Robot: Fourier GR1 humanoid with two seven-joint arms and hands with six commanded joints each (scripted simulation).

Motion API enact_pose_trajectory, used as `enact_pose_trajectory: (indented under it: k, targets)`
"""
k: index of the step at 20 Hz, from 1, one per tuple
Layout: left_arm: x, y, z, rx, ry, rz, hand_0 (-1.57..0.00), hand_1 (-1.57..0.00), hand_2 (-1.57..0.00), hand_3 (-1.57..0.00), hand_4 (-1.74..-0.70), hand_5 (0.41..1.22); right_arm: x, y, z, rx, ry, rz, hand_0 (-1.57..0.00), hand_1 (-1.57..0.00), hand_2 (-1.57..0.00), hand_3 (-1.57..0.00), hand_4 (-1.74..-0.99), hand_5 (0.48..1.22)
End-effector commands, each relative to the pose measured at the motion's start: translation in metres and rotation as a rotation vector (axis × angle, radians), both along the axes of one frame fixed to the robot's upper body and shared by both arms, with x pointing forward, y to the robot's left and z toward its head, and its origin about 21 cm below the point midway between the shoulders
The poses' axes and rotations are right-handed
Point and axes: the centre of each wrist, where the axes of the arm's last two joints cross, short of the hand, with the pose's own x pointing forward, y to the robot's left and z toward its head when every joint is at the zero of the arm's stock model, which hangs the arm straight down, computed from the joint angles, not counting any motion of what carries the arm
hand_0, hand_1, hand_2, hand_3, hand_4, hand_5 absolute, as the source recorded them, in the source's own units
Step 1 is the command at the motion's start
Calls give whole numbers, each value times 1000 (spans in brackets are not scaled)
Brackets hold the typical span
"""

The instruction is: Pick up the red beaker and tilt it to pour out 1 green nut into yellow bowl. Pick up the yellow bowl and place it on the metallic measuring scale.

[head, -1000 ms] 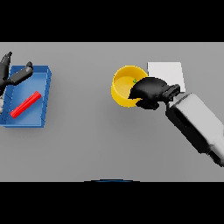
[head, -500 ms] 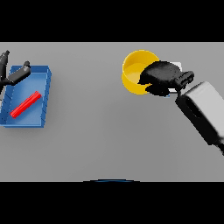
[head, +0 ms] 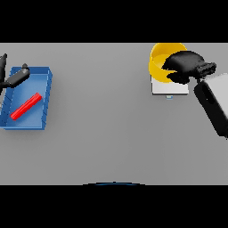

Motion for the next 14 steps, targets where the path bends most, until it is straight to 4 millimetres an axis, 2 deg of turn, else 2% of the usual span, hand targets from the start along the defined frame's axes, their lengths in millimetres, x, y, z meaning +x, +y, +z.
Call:
enact_pose_trajectory:
  k: [1,5,8,10,14]
  targets:
    - [1,0,1,-1,-2,-6,1,1,1,1,-829,774,2,-8,-6,4,9,-9,-1571,-1571,-1571,-1168,-1720,1221]
    - [0,3,0,-1,2,5,1,1,1,1,-818,759,12,-23,-20,-6,17,-70,-1571,-1571,-1571,-1254,-1722,1221]
    - [4,2,2,6,4,7,1,1,1,1,-811,753,17,-30,-34,3,18,-85,-1571,-1567,-1571,-1390,-1724,1221]
    - [3,0,-2,11,3,2,1,1,1,1,-801,743,18,-28,-46,3,32,-103,-1571,-1561,-1571,-1432,-1725,1221]
    - [3,4,1,4,-3,-4,1,1,1,1,-800,725,23,-28,-57,-2,34,-138,-1571,-1491,-1566,-1497,-1727,1221]
